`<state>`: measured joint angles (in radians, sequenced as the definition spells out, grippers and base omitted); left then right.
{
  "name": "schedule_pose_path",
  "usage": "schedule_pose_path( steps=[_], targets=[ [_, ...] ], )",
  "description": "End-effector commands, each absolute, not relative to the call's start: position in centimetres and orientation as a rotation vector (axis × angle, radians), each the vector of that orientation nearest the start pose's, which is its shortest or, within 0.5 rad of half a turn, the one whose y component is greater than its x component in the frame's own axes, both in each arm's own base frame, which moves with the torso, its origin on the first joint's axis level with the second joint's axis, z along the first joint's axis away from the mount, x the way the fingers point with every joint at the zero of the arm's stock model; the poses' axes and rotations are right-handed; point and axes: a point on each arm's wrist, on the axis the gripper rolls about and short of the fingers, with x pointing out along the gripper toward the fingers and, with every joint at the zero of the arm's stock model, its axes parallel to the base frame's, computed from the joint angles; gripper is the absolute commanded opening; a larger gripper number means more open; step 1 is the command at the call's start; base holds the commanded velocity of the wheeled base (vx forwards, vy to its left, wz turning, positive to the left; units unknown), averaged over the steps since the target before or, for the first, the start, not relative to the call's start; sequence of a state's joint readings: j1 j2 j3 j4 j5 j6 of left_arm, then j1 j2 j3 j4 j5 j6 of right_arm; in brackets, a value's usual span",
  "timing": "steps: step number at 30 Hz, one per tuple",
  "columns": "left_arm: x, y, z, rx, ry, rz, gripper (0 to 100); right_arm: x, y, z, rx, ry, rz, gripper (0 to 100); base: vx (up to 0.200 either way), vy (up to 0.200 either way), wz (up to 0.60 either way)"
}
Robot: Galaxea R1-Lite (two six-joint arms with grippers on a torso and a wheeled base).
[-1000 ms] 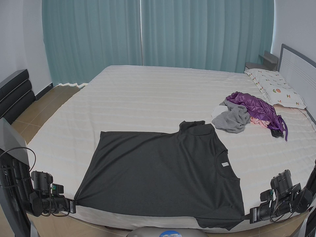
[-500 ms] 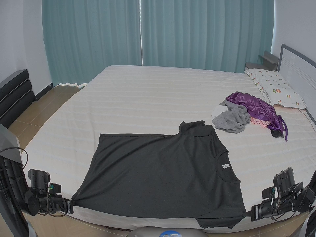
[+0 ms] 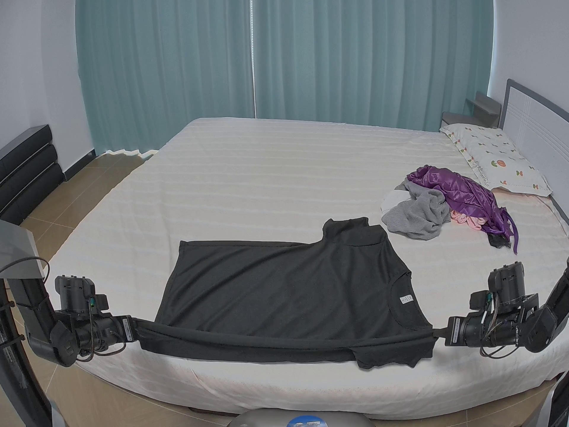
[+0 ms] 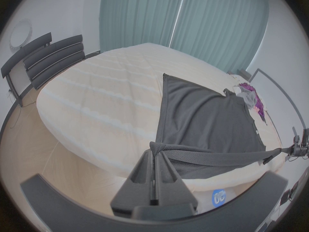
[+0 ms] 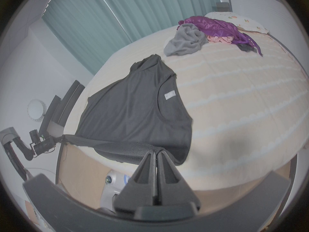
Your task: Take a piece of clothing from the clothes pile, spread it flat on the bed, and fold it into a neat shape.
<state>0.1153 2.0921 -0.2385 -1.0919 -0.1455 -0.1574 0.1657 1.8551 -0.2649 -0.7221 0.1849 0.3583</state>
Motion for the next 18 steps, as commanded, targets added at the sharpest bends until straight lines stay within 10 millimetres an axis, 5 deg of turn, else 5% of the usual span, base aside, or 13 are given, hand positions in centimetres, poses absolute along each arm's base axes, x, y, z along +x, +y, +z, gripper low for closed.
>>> schedule_pose_path(
  steps=[1, 10, 18],
  targets=[
    [26.1, 1.3, 0.4, -0.249, 0.726, 0.017, 0, 24.0, 4.1, 3.1, 0.362, 0.9, 0.144, 0, 0.0, 0.0, 0.0],
    [26.8, 1.4, 1.1, -0.24, 0.727, 0.056, 0, 24.8, 3.8, 3.8, 0.393, 0.857, 0.13, 0, 0.0, 0.0, 0.0],
    [25.4, 1.3, 3.2, -0.24, 0.719, 0.055, 0, 22.1, 3.5, 4.3, 0.381, 0.872, 0.135, 0, 0.0, 0.0, 0.0]
  ],
)
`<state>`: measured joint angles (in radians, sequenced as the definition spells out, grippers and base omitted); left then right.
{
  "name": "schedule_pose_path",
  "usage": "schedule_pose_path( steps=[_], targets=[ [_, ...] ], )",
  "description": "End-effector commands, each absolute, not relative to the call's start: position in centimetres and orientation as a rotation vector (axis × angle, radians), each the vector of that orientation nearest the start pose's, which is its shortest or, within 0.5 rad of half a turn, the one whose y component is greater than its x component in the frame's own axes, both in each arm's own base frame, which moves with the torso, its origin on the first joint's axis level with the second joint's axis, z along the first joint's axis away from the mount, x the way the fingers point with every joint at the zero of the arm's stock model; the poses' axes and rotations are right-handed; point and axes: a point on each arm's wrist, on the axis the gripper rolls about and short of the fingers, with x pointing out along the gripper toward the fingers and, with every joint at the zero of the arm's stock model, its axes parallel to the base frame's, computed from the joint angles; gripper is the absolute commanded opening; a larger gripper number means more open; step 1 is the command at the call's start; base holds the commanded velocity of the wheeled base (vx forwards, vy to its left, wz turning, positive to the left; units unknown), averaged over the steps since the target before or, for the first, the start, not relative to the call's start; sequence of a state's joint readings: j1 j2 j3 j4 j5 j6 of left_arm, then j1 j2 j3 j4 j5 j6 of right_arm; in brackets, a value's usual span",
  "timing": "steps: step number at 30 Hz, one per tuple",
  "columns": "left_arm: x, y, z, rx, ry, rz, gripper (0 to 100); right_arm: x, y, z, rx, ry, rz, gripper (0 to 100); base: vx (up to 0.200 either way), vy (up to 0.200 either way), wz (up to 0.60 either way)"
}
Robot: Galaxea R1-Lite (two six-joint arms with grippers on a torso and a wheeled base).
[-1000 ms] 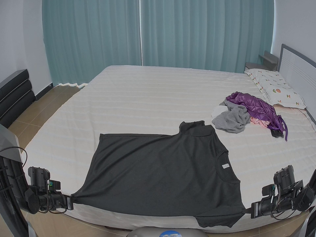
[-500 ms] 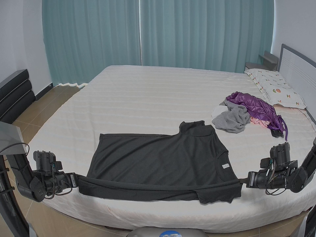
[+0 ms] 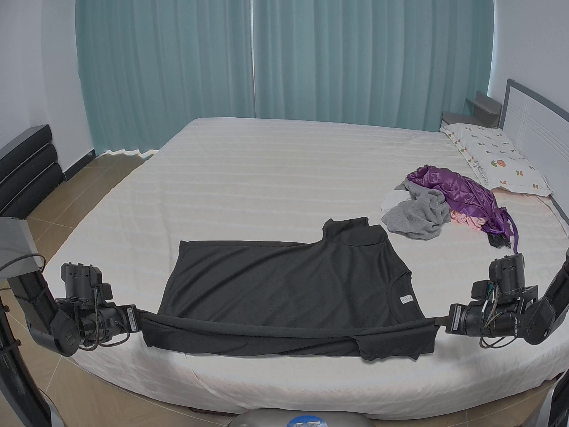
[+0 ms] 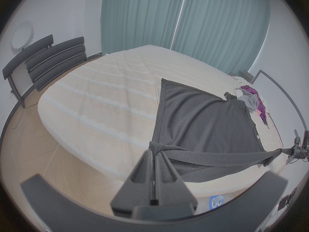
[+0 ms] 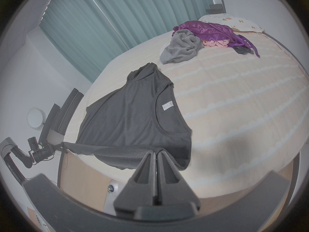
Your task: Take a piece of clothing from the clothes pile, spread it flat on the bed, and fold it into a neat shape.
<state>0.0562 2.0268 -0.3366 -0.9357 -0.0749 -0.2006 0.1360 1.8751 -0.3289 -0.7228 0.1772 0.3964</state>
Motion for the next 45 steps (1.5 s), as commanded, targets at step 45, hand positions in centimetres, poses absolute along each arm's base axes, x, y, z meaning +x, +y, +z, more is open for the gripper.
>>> schedule_pose_path(
  steps=[45],
  targets=[
    [32.5, 0.4, -0.7, -0.225, 0.792, 0.034, 0, 32.2, 4.7, 0.3, 0.387, 0.871, 0.108, 0, 0.0, 0.0, 0.0]
  ],
)
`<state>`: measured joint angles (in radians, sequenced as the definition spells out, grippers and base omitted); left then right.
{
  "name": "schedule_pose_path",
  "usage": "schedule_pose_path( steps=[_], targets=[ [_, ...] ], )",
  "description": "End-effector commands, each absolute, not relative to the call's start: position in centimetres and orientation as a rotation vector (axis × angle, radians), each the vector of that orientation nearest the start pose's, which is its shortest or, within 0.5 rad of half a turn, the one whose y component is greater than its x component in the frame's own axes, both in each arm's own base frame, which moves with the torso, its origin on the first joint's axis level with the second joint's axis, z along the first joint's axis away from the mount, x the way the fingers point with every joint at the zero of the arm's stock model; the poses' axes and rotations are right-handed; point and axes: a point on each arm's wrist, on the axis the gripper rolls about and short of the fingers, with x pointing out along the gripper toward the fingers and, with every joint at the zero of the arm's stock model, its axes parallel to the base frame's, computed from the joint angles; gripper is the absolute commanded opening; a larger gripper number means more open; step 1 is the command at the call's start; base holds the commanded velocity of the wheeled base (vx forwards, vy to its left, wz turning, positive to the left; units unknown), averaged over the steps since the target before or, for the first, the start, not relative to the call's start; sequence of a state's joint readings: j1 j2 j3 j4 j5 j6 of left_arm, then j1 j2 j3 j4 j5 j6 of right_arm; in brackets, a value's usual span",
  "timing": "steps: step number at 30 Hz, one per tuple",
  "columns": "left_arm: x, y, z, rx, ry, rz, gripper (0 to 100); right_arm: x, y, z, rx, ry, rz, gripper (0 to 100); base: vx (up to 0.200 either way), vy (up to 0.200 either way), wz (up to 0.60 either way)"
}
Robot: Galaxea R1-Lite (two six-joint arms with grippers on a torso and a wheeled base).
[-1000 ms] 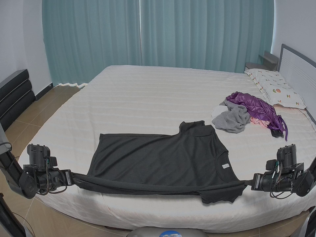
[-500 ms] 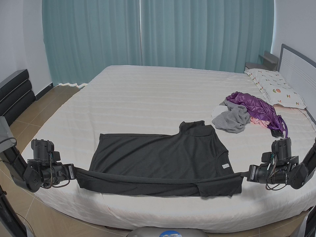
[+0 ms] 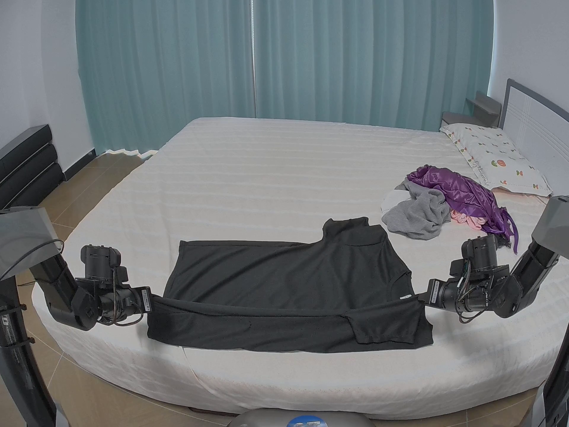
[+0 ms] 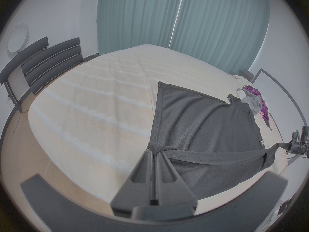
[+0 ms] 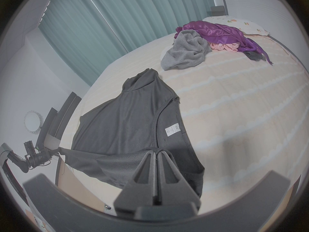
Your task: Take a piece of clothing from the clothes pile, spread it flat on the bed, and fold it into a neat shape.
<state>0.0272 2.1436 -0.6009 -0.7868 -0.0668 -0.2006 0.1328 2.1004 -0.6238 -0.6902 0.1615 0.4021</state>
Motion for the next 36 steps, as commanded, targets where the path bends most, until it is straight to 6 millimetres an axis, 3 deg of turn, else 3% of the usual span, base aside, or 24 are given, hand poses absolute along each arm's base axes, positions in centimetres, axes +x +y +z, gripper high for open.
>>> schedule_pose_path(
  steps=[1, 11, 12, 13, 17, 21, 27, 30, 36],
  targets=[
    [32.6, 0.3, -0.9, -0.223, 0.795, 0.031, 0, 32.3, 4.7, 0.1, 0.387, 0.872, 0.106, 0, 0.0, 0.0, 0.0],
    [33.9, -0.4, -1.6, -0.268, 0.789, 0.046, 0, 33.0, 4.8, -0.6, 0.387, 0.877, 0.106, 0, 0.0, 0.0, 0.0],
    [34.2, -0.4, -1.7, -0.283, 0.783, 0.059, 100, 33.1, 4.8, -0.8, 0.39, 0.88, 0.104, 0, 0.0, 0.0, 0.0],
    [34.2, -0.5, -1.8, -0.283, 0.786, 0.058, 100, 33.2, 4.8, -0.9, 0.394, 0.882, 0.102, 100, 0.0, 0.0, 0.0],
    [34.3, -0.5, -2.1, -0.284, 0.791, 0.058, 100, 33.2, 5.0, -1.1, 0.433, 0.886, 0.088, 100, 0.0, 0.0, 0.0],
    [34.2, -0.5, -1.9, -0.315, 0.786, 0.071, 100, 33.0, 5.1, 0.0, 0.496, 0.866, 0.082, 100, 0.0, 0.0, 0.0],
    [31.5, -0.2, 1.2, -0.389, 0.757, 0.03, 100, 30.6, 4.9, 2.5, 0.629, 0.867, 0.111, 100, 0.0, 0.0, 0.0],
    [30.0, -0.5, 2.5, -0.479, 0.748, 0.041, 100, 29.3, 4.8, 2.9, 0.683, 0.881, 0.093, 100, 0.0, 0.0, 0.0],
    [29.2, -0.8, 4.2, -0.671, 0.712, 0.091, 100, 28.0, 4.6, 2.7, 0.767, 0.883, 0.057, 100, 0.067, 0.0, 0.0]
  ],
)
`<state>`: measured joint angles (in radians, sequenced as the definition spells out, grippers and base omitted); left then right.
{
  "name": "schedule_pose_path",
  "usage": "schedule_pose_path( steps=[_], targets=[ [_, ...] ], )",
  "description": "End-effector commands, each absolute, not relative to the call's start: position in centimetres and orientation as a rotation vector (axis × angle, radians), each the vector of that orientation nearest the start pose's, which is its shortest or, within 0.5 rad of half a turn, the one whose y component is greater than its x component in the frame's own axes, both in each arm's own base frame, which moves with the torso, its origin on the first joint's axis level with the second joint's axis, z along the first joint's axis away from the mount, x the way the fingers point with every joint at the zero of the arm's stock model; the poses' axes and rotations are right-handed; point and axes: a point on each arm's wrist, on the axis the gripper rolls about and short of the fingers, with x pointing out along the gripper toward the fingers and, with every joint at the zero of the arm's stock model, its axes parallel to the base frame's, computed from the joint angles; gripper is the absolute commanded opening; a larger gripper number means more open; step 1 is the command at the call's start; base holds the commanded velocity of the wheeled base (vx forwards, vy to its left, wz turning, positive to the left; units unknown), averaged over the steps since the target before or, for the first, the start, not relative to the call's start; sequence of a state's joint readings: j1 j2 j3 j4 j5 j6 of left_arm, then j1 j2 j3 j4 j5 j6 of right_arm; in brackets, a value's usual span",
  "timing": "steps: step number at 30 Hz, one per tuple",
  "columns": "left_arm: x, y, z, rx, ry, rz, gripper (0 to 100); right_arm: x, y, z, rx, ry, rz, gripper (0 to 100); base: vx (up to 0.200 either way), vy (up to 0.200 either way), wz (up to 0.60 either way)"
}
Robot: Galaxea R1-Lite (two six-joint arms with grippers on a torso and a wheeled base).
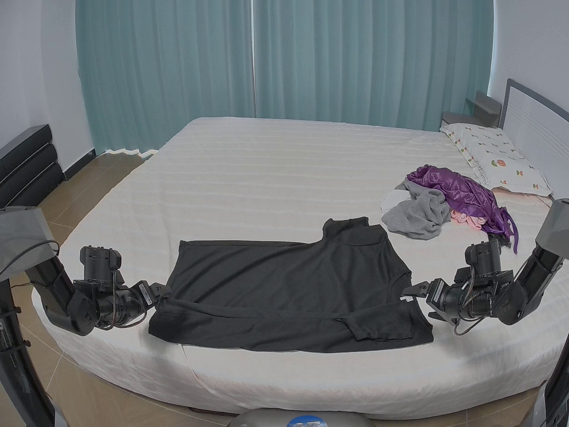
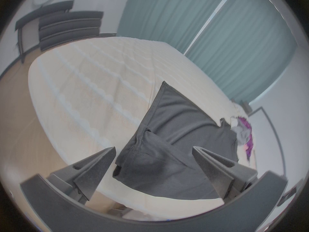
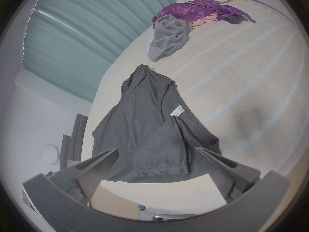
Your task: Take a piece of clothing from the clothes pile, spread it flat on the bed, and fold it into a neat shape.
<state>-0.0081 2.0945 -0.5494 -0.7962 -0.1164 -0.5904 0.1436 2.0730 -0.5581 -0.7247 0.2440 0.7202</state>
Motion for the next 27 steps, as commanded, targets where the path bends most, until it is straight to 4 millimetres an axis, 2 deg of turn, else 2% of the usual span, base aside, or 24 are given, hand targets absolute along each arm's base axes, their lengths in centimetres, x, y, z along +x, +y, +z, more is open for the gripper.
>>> schedule_pose_path(
  steps=[1, 7, 12, 13, 21, 26, 27],
  targets=[
    [29.1, -0.8, 4.2, -0.672, 0.714, 0.093, 100, 28.0, 4.6, 2.6, 0.767, 0.883, 0.057, 100, 0.2, 0.0, 0.0],
    [28.8, -1.6, 2.6, -0.664, 0.784, 0.09, 100, 27.1, 4.7, 0.7, 0.769, 0.89, 0.061, 100, 0.2, 0.0, 0.0],
    [29.1, -1.7, 0.7, -0.658, 0.841, 0.111, 100, 26.9, 4.9, -0.1, 0.765, 0.902, 0.065, 100, 0.0, 0.0, 0.0],
    [29.3, -1.8, -0.1, -0.646, 0.863, 0.127, 100, 26.8, 5.0, -0.5, 0.763, 0.906, 0.065, 100, 0.0, 0.0, 0.0],
    [29.3, -1.8, -0.7, -0.636, 0.877, 0.148, 100, 26.6, 5.0, -0.9, 0.76, 0.915, 0.063, 100, 0.0, 0.0, 0.0],
    [30.2, -1.8, -1.6, -0.63, 0.876, 0.173, 100, 26.6, 5.1, -0.9, 0.759, 0.915, 0.064, 100, 0.0, 0.0, 0.0],
    [30.5, -1.8, -1.7, -0.634, 0.868, 0.183, 0, 26.5, 5.0, -0.9, 0.757, 0.917, 0.062, 100, 0.0, 0.0, 0.0]
  ],
)
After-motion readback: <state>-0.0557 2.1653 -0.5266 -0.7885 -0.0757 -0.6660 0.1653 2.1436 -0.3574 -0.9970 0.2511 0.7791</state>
